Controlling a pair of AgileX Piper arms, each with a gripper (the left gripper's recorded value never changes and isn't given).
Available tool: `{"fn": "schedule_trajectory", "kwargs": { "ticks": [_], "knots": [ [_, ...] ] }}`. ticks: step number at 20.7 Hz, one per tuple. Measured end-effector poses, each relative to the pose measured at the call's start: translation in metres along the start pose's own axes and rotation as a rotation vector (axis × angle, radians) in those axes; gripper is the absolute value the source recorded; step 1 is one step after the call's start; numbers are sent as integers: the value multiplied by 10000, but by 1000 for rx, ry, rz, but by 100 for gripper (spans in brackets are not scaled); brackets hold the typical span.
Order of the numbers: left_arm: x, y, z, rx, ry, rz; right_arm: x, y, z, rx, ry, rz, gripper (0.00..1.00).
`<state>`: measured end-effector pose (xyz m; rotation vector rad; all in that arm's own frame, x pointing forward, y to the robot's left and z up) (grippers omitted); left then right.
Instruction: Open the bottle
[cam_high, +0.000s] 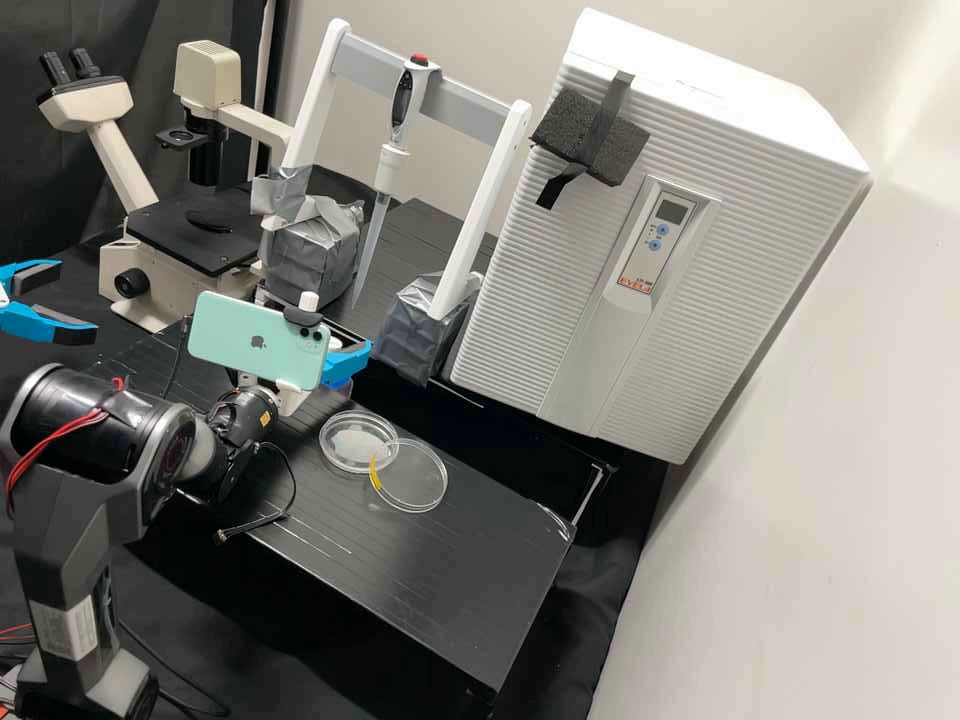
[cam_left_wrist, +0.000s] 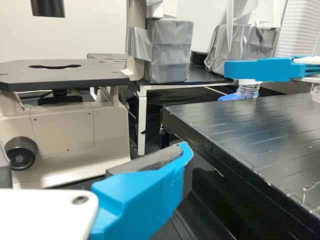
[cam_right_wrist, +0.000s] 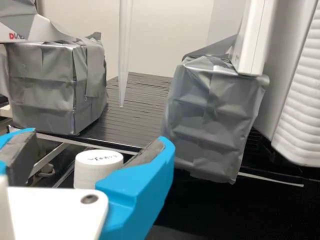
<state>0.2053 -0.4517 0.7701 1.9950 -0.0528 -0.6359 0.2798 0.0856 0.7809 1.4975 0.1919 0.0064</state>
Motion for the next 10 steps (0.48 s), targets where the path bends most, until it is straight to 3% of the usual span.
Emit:
{"fn": "schedule_trajectory", "kwargs": {
  "ticks": [10],
  "knots": [
    [5,-4,13,0,-6,-2,0,1,-1,0,1,1,0]
  ]
}}
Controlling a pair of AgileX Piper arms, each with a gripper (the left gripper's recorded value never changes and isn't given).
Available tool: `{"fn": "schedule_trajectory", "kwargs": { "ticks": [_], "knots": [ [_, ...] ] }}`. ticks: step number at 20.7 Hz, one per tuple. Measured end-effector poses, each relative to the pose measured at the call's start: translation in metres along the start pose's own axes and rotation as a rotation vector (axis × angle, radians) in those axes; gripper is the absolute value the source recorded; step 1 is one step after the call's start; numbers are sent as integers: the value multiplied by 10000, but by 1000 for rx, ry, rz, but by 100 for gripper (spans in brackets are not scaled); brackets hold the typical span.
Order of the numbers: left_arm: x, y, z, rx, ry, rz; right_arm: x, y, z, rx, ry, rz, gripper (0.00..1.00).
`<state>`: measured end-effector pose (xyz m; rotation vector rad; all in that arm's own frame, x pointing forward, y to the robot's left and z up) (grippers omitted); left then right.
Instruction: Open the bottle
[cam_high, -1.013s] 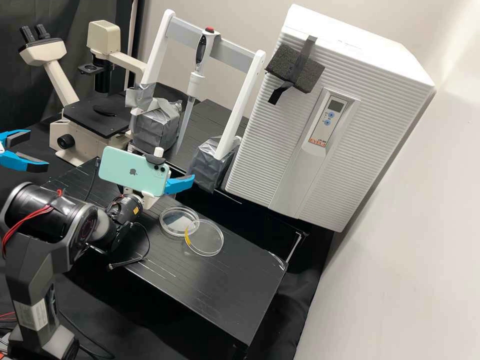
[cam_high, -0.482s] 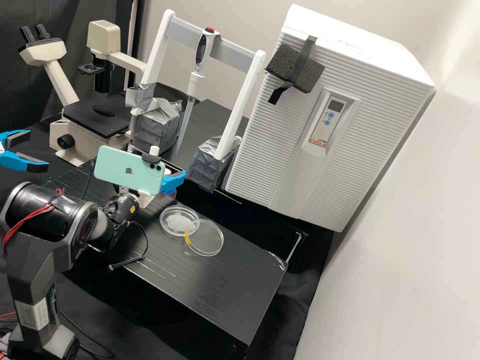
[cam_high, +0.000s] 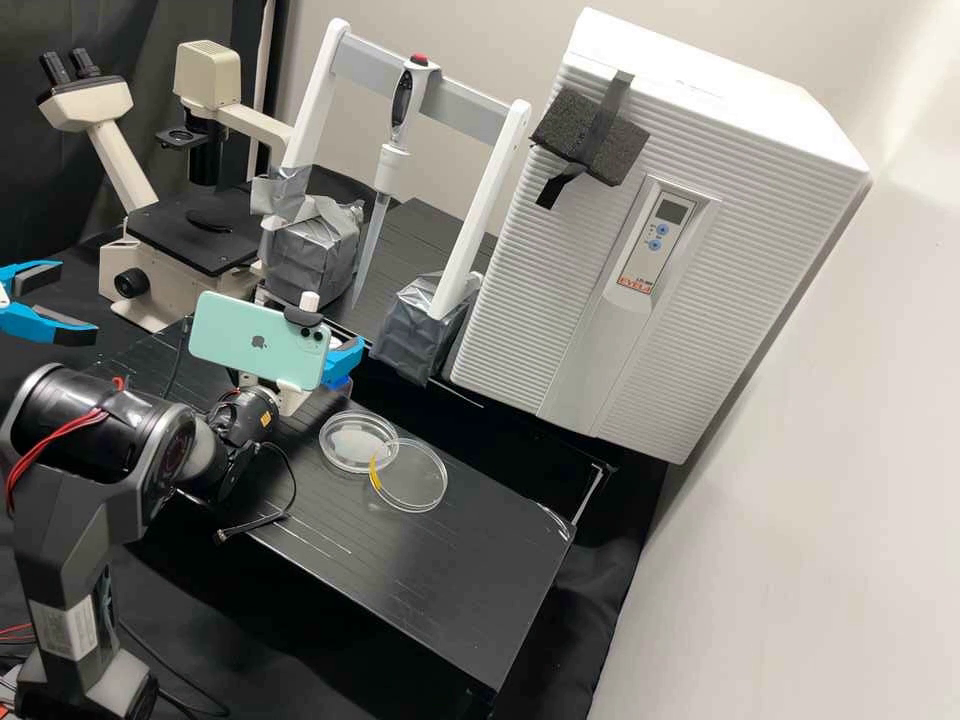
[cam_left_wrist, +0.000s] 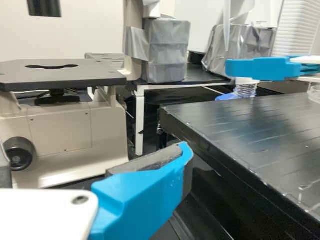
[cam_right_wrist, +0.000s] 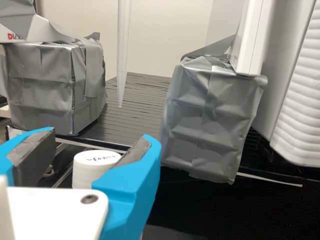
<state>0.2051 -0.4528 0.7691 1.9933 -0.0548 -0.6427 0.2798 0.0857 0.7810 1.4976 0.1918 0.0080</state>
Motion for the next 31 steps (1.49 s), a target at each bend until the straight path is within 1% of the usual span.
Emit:
{"fn": "schedule_trajectory", "kwargs": {
  "ticks": [6,14,15,19,28,31],
  "knots": [
    [2,-1,4,0,-2,-1,0,0,0,0,0,0,0],
    [2,-1,4,0,-2,-1,-2,20,31,2,-11,7,0],
    [2,-1,4,0,-2,-1,-8,23,42,7,-13,10,0],
    [2,-1,4,0,-2,-1,-18,49,71,6,-16,28,0],
    [0,0,1,0,0,0,-18,54,77,6,-18,31,0],
    [20,27,-6,7,-3,9,-18,54,77,6,-18,31,0]
  ]
}}
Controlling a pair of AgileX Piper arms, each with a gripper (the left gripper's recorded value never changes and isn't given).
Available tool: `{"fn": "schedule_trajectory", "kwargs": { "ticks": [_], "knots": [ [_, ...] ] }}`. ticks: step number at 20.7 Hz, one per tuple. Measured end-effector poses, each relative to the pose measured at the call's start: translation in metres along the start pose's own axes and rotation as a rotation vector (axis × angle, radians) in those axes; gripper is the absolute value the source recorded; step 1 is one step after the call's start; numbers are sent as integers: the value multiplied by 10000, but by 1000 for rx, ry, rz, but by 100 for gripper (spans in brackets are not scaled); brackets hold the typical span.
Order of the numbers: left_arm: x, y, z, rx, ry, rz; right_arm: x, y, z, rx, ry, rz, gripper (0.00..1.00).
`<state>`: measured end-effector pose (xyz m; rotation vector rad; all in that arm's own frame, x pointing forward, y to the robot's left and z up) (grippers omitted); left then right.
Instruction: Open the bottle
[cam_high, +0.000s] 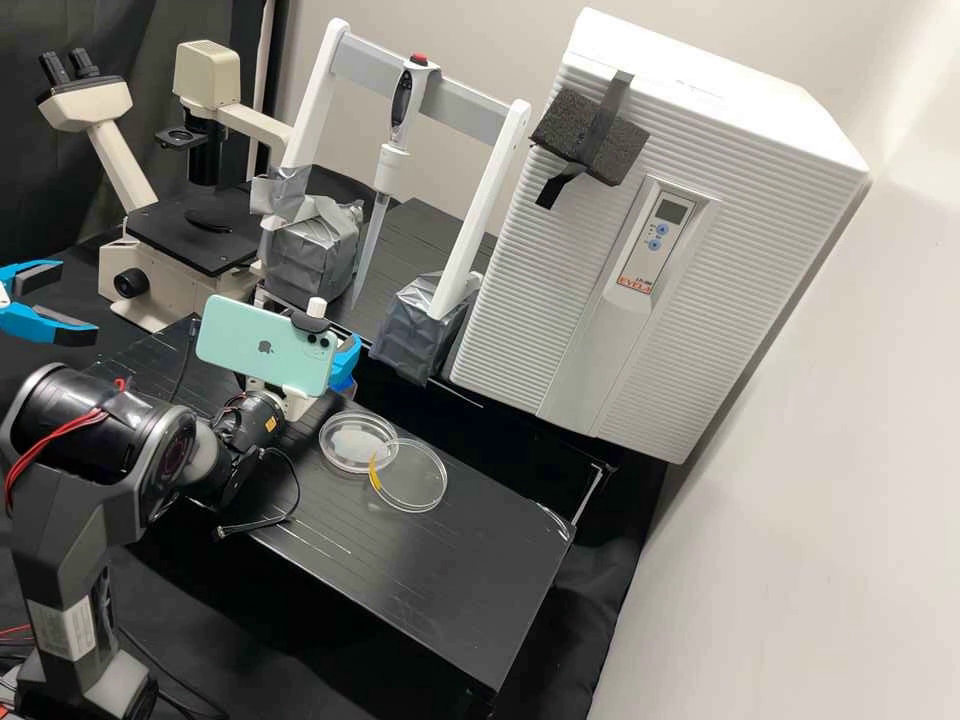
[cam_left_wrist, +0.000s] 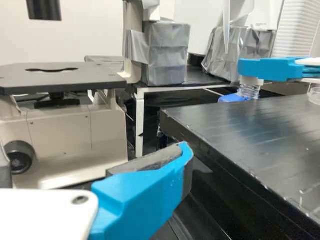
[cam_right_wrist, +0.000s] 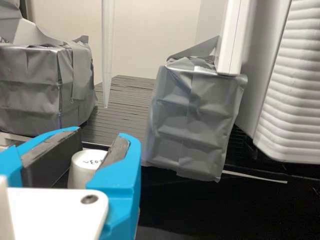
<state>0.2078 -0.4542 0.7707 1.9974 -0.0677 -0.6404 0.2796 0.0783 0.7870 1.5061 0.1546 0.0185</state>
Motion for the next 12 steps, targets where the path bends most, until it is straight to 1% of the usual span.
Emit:
{"fn": "schedule_trajectory", "kwargs": {
  "ticks": [4,9,12],
  "knots": [
    [7,-16,-9,-5,2,-7,-15,30,-25,1,7,7,0],
    [8,-20,-11,-6,3,-9,-55,95,-109,11,34,32,0],
    [8,-20,-11,-6,3,-9,-86,119,-185,14,62,40,0]
  ]
}}
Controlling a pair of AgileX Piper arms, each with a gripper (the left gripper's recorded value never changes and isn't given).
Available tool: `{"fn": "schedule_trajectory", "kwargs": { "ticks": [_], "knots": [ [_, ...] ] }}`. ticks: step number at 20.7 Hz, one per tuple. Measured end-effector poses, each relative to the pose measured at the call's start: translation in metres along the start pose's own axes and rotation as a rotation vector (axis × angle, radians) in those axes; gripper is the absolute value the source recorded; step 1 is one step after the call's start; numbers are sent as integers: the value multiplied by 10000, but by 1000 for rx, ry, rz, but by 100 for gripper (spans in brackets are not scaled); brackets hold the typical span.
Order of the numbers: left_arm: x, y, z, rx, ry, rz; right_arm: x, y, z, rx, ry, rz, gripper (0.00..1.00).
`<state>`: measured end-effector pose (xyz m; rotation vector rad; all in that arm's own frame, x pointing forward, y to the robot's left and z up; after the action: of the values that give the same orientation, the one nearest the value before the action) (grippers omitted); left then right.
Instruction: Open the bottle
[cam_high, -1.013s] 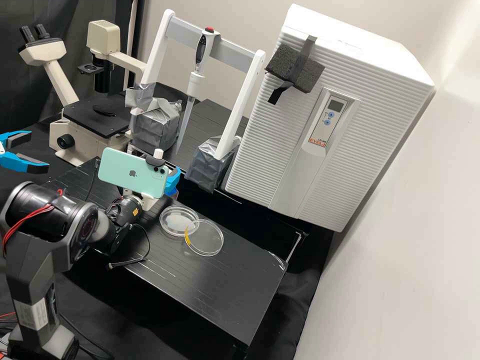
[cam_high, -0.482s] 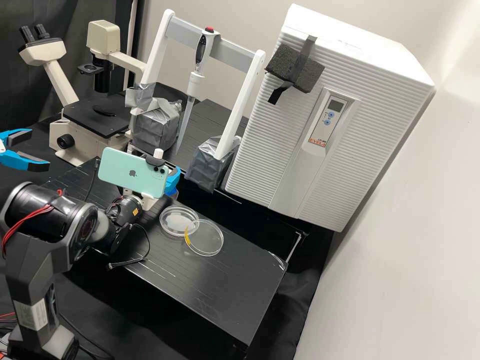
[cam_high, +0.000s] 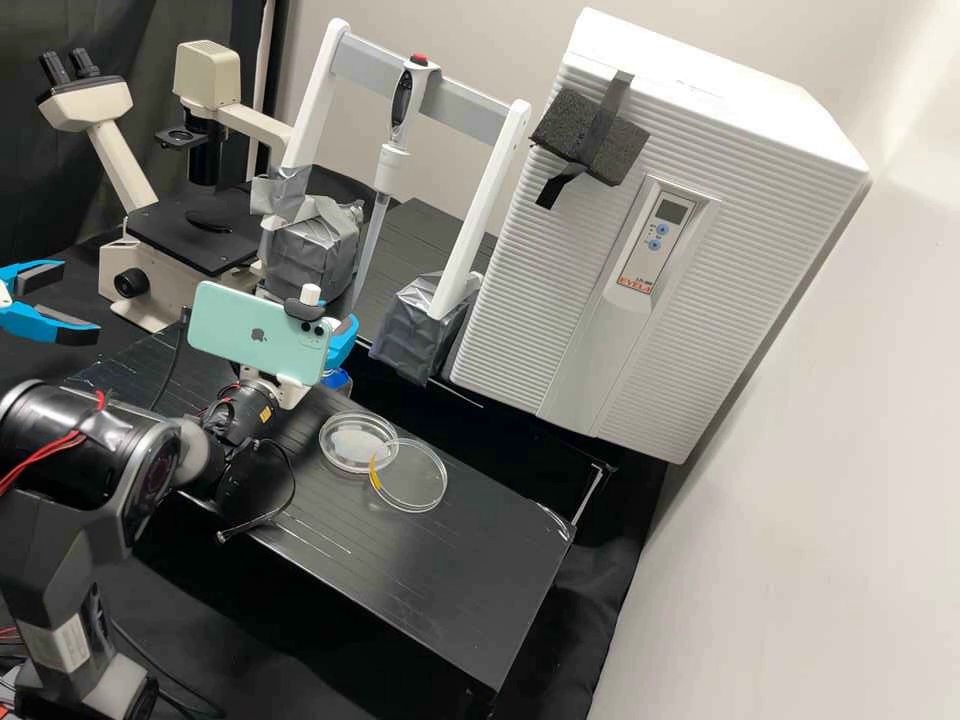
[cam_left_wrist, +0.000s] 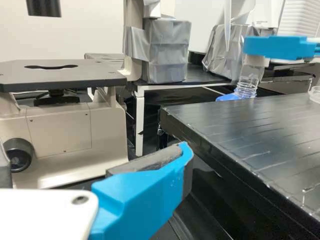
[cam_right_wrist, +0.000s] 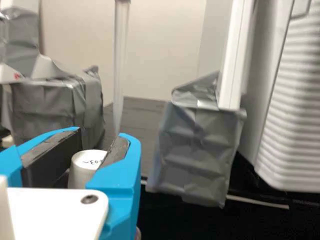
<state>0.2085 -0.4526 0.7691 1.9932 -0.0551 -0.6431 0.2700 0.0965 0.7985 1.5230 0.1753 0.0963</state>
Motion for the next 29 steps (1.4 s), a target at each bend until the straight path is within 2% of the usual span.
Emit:
{"fn": "schedule_trajectory", "kwargs": {
  "ticks": [3,8,11,14,17,19,23,25,29],
  "knots": [
    [7,-23,-12,-7,3,-10,-53,47,-52,3,20,15,0],
    [14,-42,-21,-13,5,-19,-352,66,-67,9,33,16,0],
    [18,-55,-28,-18,7,-25,-592,2,-106,20,64,-13,0],
    [30,-54,-30,-17,5,-25,-821,-95,-172,47,108,-51,0],
    [43,-37,-34,-13,3,-19,-983,-229,-175,37,127,-111,0],
    [43,-37,-34,-13,3,-19,-1043,-286,-134,45,111,-136,0],
    [43,-37,-34,-13,3,-19,-1067,-357,-81,15,88,-169,0],
    [43,-37,-34,-13,3,-19,-1058,-345,-59,2,77,-159,0],
    [43,-37,-34,-13,3,-19,-1047,-306,-41,0,71,-127,0]
  ]
}}
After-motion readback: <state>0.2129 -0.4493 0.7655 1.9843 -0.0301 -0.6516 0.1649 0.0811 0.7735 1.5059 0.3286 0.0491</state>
